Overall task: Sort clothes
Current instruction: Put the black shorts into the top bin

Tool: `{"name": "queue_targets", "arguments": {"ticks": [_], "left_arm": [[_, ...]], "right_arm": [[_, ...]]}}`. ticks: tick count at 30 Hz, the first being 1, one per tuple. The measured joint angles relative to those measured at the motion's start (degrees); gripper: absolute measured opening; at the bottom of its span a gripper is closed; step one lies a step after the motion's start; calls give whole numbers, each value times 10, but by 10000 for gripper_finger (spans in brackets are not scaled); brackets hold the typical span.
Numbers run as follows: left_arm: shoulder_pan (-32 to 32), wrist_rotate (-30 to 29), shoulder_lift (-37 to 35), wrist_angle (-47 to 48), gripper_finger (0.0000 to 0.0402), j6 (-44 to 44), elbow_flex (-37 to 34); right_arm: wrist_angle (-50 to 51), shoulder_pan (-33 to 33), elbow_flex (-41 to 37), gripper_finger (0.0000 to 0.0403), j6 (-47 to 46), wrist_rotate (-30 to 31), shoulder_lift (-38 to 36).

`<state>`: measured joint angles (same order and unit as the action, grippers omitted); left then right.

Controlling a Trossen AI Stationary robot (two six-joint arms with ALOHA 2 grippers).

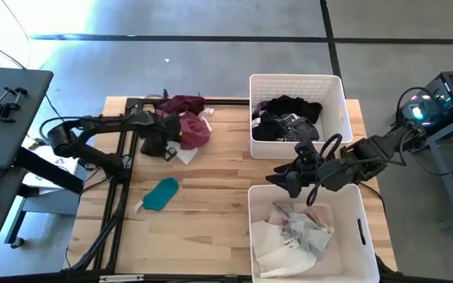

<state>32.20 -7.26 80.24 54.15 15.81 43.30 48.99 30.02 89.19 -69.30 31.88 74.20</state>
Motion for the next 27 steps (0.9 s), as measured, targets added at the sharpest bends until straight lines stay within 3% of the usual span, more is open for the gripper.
{"name": "queue_targets", "arguments": {"ticks": [7, 13, 16, 22, 24, 27], "left_arm": [[-29, 19, -102, 181, 1, -108, 243], [-73, 147, -127, 174, 1, -185, 455], [-100, 196, -126, 113, 1, -192, 511], [-150, 226, -126, -18, 0, -187, 535], [-165, 235, -125, -52, 0, -179, 535], [-185, 256, -122, -95, 0, -169, 535]], "right_arm": [[7, -8, 0, 271, 13, 45, 24], [6, -36, 0, 271, 69, 52, 61], [-35, -56, 0, 271, 187, 29, 84], [-241, -97, 0, 271, 566, -1, 149], [-313, -113, 0, 271, 652, 8, 165], [-409, -137, 0, 271, 711, 60, 181]]}}
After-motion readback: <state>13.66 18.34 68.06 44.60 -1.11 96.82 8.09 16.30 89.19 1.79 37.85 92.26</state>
